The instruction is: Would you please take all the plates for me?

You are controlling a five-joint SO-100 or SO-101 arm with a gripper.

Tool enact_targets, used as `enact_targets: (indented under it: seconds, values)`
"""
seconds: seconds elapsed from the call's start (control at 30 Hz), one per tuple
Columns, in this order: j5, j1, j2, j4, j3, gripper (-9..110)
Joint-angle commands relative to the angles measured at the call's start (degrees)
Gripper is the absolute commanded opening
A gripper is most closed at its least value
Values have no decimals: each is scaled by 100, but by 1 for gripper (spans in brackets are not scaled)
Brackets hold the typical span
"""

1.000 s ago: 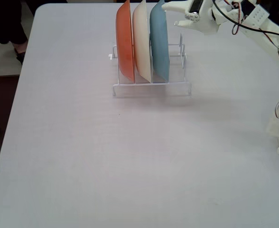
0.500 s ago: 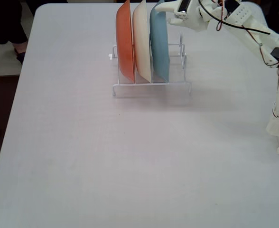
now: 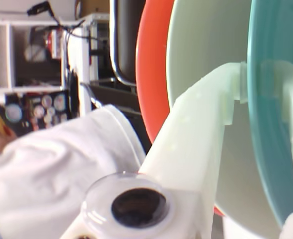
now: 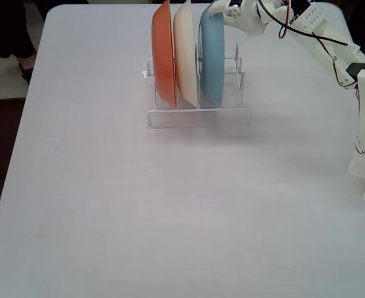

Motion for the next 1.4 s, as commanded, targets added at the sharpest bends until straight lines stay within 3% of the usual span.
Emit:
enact_targets:
  seconds: [0.0, 0.93, 1.23, 1.37]
  values:
    - [158, 79, 475, 431, -1099, 0]
    - [1213, -325, 3454, 1037, -668, 0]
    - [2241, -1635, 4210, 1318, 255, 0]
    - [2461, -2496, 4219, 773, 791, 0]
